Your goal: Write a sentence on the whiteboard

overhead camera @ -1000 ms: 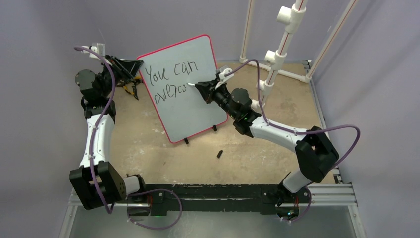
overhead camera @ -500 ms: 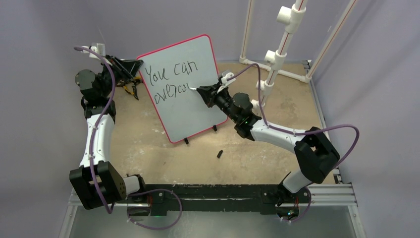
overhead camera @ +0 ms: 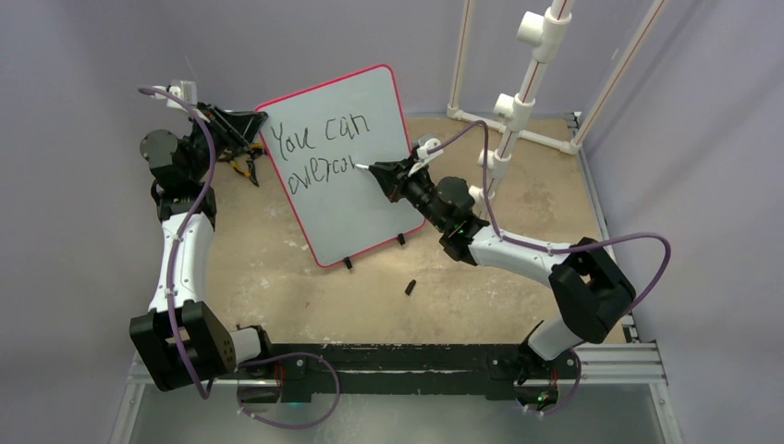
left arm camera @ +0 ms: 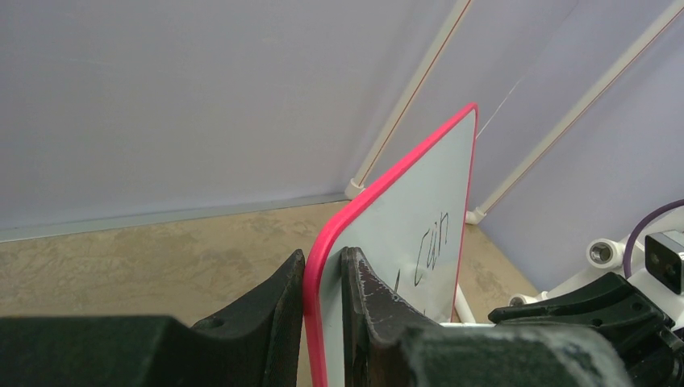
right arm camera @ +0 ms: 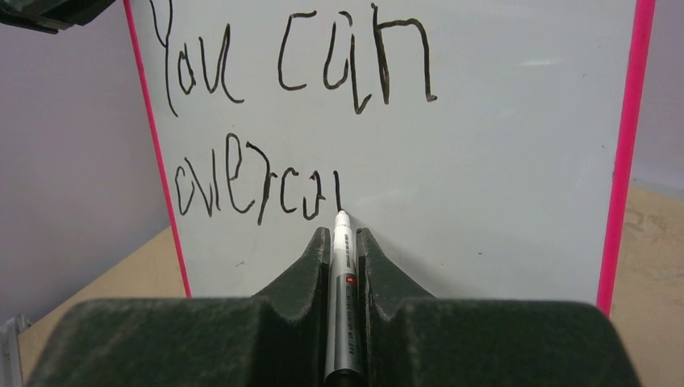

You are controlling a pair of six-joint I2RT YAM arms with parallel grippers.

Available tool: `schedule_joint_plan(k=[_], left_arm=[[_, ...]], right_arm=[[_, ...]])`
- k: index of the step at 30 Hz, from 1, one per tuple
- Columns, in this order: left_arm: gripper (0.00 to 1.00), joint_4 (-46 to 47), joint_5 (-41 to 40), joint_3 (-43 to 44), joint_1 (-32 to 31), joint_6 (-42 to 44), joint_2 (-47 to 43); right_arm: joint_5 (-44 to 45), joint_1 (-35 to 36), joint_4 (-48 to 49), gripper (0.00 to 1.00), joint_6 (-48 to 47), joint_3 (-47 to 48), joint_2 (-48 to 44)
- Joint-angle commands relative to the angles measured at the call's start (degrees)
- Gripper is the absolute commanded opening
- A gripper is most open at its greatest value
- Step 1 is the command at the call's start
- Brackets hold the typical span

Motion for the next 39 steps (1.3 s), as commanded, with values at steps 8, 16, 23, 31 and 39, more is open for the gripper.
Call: schedule_joint_plan(k=[8,16,23,31,39], left_arm=[[0.17,0.3,1.0,-0.6,0.3,-0.1,0.1],[0.17,0.3,0.9,-0.6,0.3,-0.1,0.1],[0.17,0.3,1.0,-0.6,0.3,-0.1,0.1],[0.17,0.4,1.1,-0.6,0.3,-0.2,0.1],[0.17,0.5,1.1,-0.6,0.3,-0.3,0.1]], right_arm=[[-0.6,-0.3,2.3,0.00,0.1,5.1,1.9],[2.8,-0.3,3.0,0.00,0.3,4.3,1.3],[6.1,-0.4,3.3,0.00,0.6,3.1,-0.1],[6.2,-0.5,1.9,0.00,0.4,1.1,-1.0],[6.3,-0.5,3.5,0.00,1.1,-2.3,-1.8]])
